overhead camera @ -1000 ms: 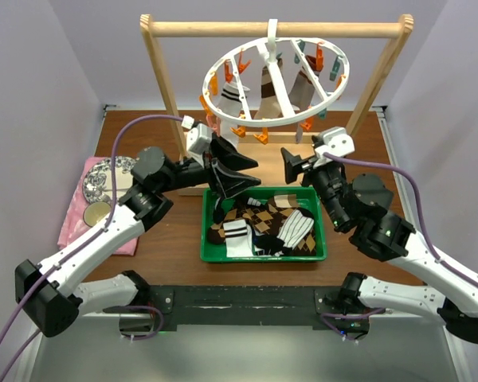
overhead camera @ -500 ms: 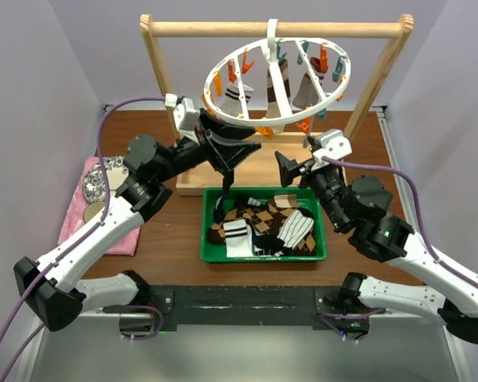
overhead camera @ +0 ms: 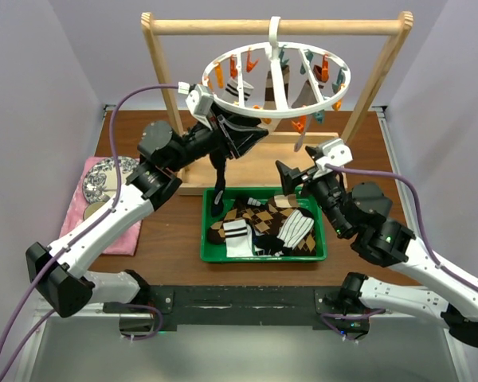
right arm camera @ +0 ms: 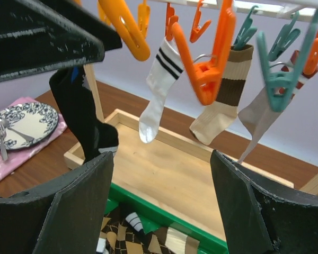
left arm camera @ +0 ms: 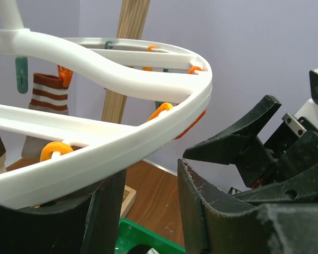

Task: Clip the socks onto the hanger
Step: Open the clamp at the hanger.

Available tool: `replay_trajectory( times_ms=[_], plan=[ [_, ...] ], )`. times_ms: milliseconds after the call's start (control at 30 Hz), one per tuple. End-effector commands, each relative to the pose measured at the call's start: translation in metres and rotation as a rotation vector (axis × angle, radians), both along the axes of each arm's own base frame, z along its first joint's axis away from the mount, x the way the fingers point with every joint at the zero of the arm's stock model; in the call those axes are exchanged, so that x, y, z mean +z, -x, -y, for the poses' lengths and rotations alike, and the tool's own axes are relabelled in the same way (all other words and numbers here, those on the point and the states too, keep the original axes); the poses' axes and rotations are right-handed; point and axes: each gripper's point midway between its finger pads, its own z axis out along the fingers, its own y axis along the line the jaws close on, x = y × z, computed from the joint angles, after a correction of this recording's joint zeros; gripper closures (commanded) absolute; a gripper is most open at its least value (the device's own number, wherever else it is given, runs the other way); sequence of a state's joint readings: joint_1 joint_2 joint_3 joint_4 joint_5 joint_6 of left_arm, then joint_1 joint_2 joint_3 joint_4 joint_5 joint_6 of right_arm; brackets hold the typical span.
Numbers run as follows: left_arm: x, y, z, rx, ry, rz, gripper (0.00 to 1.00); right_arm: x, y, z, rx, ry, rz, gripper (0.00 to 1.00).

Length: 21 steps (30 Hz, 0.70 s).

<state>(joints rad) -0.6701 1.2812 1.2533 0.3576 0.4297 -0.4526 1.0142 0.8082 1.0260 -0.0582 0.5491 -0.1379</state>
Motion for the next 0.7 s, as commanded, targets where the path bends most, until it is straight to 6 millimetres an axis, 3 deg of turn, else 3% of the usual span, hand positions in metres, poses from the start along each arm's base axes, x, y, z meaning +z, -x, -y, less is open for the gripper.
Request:
replay_trajectory(
  times_ms=[0,400,567,667],
  plan=[
    [0.046,0.003,-0.014,0.054,0.072,0.117,0.52,0.009,0.000,-0.014,0.047,-0.038,0.020,0.23],
    [0.012,-0.012,-0.050,0.170,0.030,0.094,0.51,0.014,-0.007,-0.037,0.086,-0.048,0.045,0.22],
    [0.008,-0.010,-0.055,0.178,0.029,0.097,0.51,0.018,-0.008,-0.042,0.096,-0.043,0.052,0.22],
    [0.011,-0.008,-0.056,0.175,0.040,0.096,0.45,0.021,-0.009,-0.044,0.100,-0.050,0.060,0.22]
  ],
)
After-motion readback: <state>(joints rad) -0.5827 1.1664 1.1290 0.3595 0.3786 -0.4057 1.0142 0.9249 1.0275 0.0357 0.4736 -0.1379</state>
